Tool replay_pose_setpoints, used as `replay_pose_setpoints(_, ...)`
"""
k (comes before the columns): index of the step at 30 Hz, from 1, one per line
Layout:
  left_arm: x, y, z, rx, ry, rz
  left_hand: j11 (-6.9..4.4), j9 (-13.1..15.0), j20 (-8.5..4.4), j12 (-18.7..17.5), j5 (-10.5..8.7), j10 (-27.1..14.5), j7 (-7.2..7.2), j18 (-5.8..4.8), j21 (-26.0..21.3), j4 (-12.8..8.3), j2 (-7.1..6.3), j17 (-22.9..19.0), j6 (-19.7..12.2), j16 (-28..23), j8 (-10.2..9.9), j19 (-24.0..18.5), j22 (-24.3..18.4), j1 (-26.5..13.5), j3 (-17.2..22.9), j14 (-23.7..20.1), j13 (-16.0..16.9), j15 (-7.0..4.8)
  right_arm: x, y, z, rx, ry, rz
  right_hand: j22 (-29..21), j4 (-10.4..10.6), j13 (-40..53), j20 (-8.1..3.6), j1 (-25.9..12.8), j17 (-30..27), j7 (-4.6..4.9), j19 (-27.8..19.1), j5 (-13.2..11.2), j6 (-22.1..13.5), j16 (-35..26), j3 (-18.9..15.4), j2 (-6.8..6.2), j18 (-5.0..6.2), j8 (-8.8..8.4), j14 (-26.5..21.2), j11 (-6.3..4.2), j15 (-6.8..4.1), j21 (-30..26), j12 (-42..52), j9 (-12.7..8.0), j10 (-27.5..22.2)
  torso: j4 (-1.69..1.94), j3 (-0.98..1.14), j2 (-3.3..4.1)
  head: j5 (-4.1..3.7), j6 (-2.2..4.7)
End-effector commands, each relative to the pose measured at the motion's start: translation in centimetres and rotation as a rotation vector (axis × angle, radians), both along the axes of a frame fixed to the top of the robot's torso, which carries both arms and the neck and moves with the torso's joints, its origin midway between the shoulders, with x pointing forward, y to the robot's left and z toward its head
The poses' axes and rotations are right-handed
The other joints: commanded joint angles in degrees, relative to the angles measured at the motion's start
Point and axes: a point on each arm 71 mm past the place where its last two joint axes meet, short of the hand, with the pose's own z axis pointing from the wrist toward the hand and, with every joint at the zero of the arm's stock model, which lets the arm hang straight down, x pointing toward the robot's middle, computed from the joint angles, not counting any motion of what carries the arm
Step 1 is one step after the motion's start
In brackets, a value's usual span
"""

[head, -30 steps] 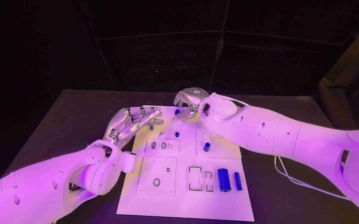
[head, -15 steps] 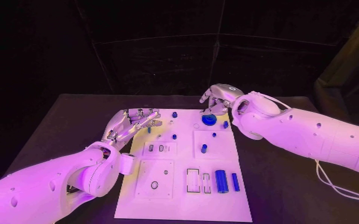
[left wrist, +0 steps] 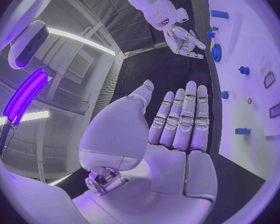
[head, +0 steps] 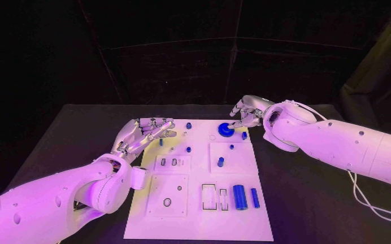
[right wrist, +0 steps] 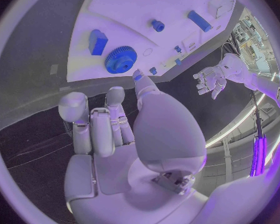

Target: Assemble the parts on the task board

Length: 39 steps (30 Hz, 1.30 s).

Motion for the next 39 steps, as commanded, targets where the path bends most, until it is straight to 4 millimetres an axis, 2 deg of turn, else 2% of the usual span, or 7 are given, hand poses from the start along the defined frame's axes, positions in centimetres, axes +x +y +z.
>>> replay_pose_setpoints(1, 0.0, -0.1, 0.1, -0.008, -0.001, -0.012, -0.02, -0.04, 0.32, -0.4, 0.16, -0.17, 0.25, 0.34, -0.33, -0.35, 0.71, -0.07, -0.39, -0.16, -0.19, 0.11, -0.06, 0.0, -0.14, -0.15, -0.05, 0.24, 0.1, 0.3, -0.3, -0.03, 0.052, -0.005, 0.2, 0.69, 2.84, 0.59, 0.95, 0.96, 0.09, -0.05, 0.01, -0.59, 0.61, -0.24, 0.1, -0.28, 0.2, 3.13, 0.29, 0.36, 0.35, 2.49, -0.02, 0.44, 0.04, -0.04, 0.04, -0.11, -0.09)
replay_pose_setpoints(13, 0.0, -0.2, 0.0, -0.014, 0.012, -0.013, 0.08, -0.05, 0.39, -0.61, 0.18, -0.35, 0.4, 0.35, -0.54, -0.67, 1.13, -0.08, -0.55, -0.52, -0.27, 0.07, -0.23, 0.26, 0.16, -0.29, -0.06, 0.31, 0.3, 1.2, -0.4, -0.106, 0.018, 0.041, 0.93, 1.01, 6.6, 0.68, 2.73, 2.12, -0.02, 0.04, 0.21, -0.14, 1.25, -0.34, 0.33, -0.37, 0.92, 3.25, 0.22, 0.37, 0.88, 5.63, 0.13, 0.93, 0.03, -0.09, 0.03, 0.01, -0.47)
replay_pose_setpoints(16, 0.1, -0.2, 0.0, -0.014, 0.014, -0.013, 0.09, -0.04, 0.4, -0.65, 0.18, -0.37, 0.4, 0.35, -0.59, -0.79, 1.29, -0.07, -0.58, -0.6, -0.28, 0.08, -0.28, 0.37, 0.31, -0.27, -0.06, 0.32, 0.4, 1.3, -0.5, -0.116, 0.02, 0.046, 1.02, 0.92, 7.32, 0.67, 3.1, 2.28, -0.06, 0.04, 0.36, -0.03, 1.34, -0.21, 0.53, -0.38, 1.05, 3.27, 0.18, 0.35, 0.96, 6.25, 0.14, 1.12, 0.04, -0.03, 0.04, 0.19, -0.35)
replay_pose_setpoints(19, 0.1, -0.2, 0.0, -0.015, 0.014, -0.015, 0.09, -0.04, 0.4, -0.65, 0.18, -0.37, 0.4, 0.35, -0.59, -0.79, 1.29, -0.07, -0.58, -0.6, -0.28, 0.08, -0.28, 0.37, 0.31, -0.27, -0.06, 0.32, 0.5, 1.4, -0.6, -0.122, 0.023, 0.048, 1.01, 0.85, 7.72, 0.66, 3.29, 2.36, -0.08, 0.02, 0.41, 0.01, 1.38, -0.15, 0.62, -0.37, 1.11, 3.28, 0.17, 0.33, 0.97, 6.59, 0.14, 1.22, 0.08, -0.1, 0.07, 0.36, -0.31)
replay_pose_setpoints(22, 0.1, -0.2, 0.0, -0.015, 0.015, -0.015, 0.09, -0.04, 0.4, -0.66, 0.18, -0.37, 0.41, 0.35, -0.6, -0.83, 1.34, -0.07, -0.58, -0.63, -0.27, 0.08, -0.29, 0.41, 0.36, -0.27, -0.05, 0.32, 0.6, 1.5, -0.6, -0.125, 0.026, 0.051, 0.98, 0.72, 7.69, 0.65, 3.53, 2.4, -0.08, -0.02, 0.46, -0.01, 1.4, -0.11, 0.62, -0.37, 1.13, 3.28, 0.16, 0.33, 0.98, 6.52, 0.13, 1.1, 0.11, -0.07, 0.09, 0.3, -0.37)
replay_pose_setpoints(24, 0.1, -0.2, -0.1, -0.015, 0.015, -0.014, 0.09, -0.04, 0.4, -0.66, 0.18, -0.37, 0.41, 0.35, -0.6, -0.83, 1.34, -0.07, -0.58, -0.63, -0.27, 0.08, -0.29, 0.41, 0.36, -0.27, -0.05, 0.32, 0.7, 1.6, -0.7, -0.128, 0.03, 0.054, 1.01, 0.65, 7.74, 0.64, 3.65, 2.42, -0.07, -0.02, 0.46, -0.04, 1.41, -0.1, 0.6, -0.37, 1.13, 3.27, 0.16, 0.32, 0.99, 6.53, 0.12, 1.06, -0.01, -0.03, 0.06, 0.49, -0.47)
replay_pose_setpoints(39, 0.2, -0.3, -0.1, -0.015, 0.015, -0.015, 0.09, -0.04, 0.4, -0.66, 0.18, -0.37, 0.41, 0.35, -0.6, -0.83, 1.34, -0.07, -0.58, -0.63, -0.27, 0.08, -0.29, 0.41, 0.36, -0.27, -0.05, 0.32, 0.9, 2.4, -1.3, -0.148, 0.068, 0.082, 1.21, 0.38, 9.14, 0.63, 4.15, 2.63, -0.11, -0.01, 0.43, 0.12, 1.51, 0.08, 0.93, -0.4, 1.32, 3.29, 0.13, 0.31, 1.13, 7.76, 0.13, 1.49, -0.03, -0.04, 0.04, 0.25, -1.01)
